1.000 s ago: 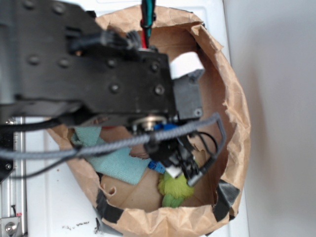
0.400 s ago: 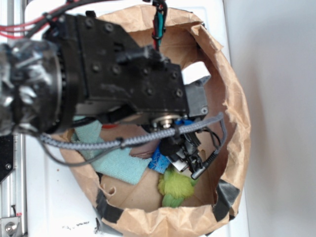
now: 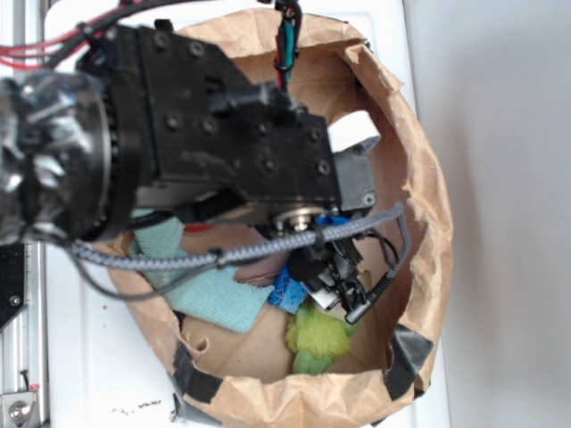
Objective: Grab the blue sponge.
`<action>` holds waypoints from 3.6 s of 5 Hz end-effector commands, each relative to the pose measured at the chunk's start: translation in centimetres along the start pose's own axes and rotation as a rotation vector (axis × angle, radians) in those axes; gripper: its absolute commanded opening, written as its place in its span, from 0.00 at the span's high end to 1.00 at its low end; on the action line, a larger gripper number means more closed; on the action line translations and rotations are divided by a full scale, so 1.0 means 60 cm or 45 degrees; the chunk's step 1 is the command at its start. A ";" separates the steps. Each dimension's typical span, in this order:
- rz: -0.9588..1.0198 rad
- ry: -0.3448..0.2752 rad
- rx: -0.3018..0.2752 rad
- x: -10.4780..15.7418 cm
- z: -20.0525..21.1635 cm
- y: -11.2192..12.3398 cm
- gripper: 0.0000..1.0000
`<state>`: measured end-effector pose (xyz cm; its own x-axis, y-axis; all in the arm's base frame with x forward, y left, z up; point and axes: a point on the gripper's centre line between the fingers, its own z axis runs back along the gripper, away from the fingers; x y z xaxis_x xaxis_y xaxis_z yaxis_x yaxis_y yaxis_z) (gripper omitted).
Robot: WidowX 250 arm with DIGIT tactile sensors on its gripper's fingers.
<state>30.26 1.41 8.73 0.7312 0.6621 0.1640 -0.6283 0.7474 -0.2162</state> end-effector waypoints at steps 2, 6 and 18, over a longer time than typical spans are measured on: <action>-0.039 -0.097 -0.166 -0.001 -0.006 -0.005 0.00; -0.085 -0.135 0.036 -0.008 -0.083 -0.042 0.00; -0.469 -0.191 -0.202 -0.030 -0.037 -0.007 0.00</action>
<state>29.56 -0.90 5.10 0.8516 0.3858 0.3548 -0.3088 0.9162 -0.2553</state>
